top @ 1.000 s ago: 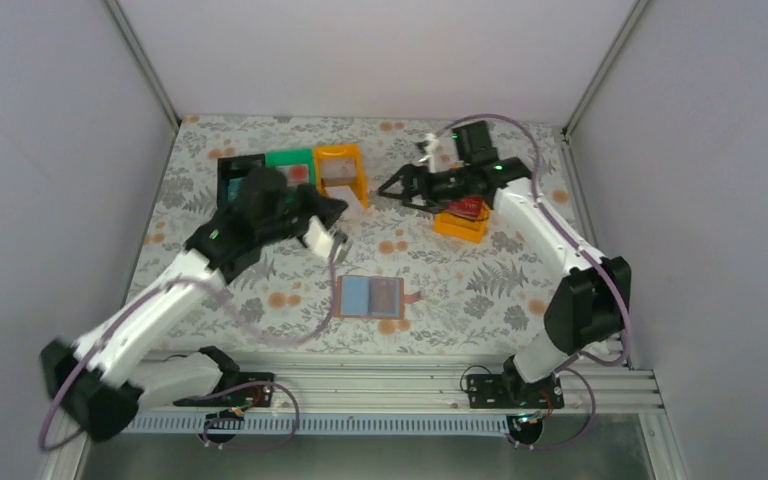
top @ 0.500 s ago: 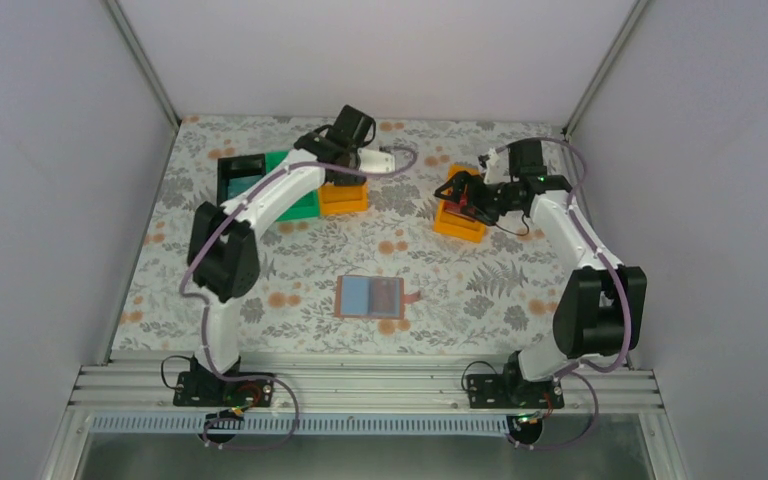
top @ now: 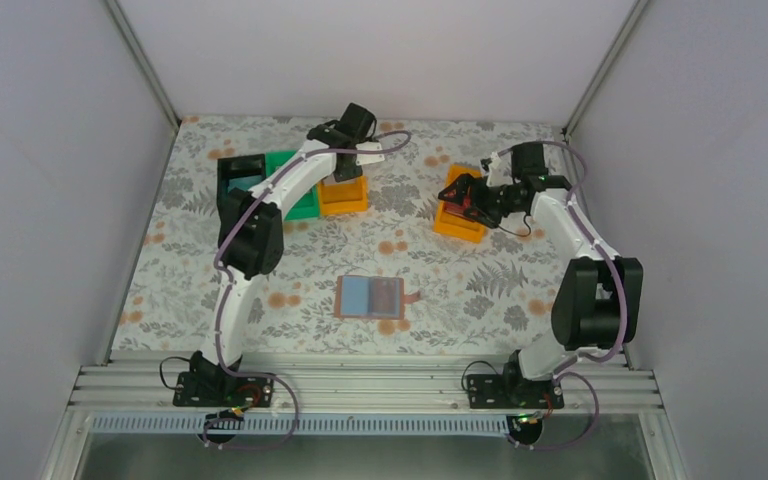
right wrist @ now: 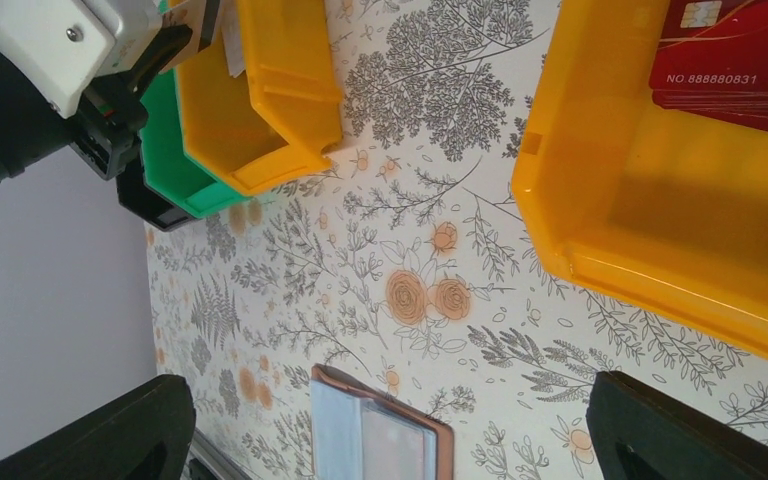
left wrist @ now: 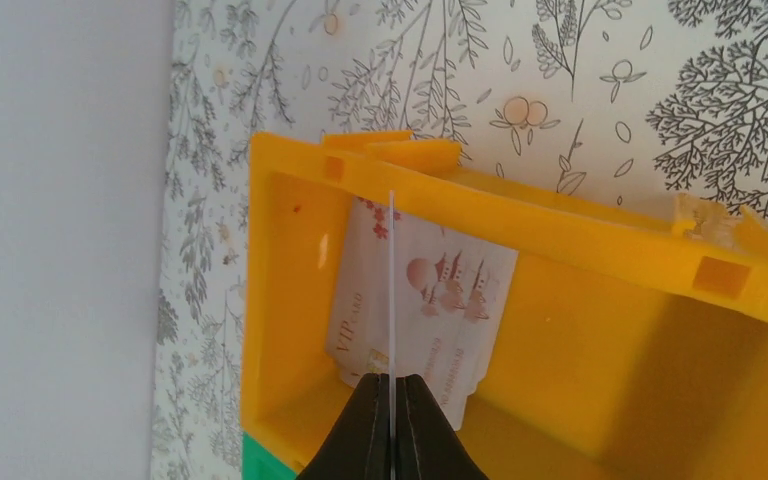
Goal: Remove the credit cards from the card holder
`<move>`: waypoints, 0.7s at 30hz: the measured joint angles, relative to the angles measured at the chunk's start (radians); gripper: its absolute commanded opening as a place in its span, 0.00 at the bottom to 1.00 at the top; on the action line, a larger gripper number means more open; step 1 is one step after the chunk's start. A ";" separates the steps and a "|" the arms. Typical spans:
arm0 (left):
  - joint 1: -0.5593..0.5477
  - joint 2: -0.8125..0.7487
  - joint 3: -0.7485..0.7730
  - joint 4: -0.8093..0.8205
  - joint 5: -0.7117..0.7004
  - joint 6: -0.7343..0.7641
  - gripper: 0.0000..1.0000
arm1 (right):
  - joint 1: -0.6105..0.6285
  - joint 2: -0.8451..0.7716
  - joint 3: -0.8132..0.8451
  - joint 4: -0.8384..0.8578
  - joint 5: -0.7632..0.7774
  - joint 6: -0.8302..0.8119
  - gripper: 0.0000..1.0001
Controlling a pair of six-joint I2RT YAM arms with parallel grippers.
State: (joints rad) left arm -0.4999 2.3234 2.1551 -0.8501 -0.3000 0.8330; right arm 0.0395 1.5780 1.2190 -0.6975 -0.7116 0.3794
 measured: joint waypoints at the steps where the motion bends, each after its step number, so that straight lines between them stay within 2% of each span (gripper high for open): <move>1: -0.002 0.000 -0.006 0.003 -0.008 -0.001 0.02 | -0.001 0.006 0.000 0.001 -0.003 0.000 0.99; 12: -0.006 0.004 -0.082 0.078 -0.113 0.040 0.02 | -0.002 0.020 -0.007 0.014 -0.021 0.008 0.99; 21: -0.007 0.028 -0.085 0.145 -0.166 0.095 0.03 | -0.002 0.021 -0.009 0.020 -0.039 0.013 0.99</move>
State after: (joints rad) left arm -0.5072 2.3512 2.0697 -0.7055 -0.4656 0.9283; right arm 0.0376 1.5986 1.2098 -0.6773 -0.7502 0.3920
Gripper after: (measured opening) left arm 0.027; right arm 0.992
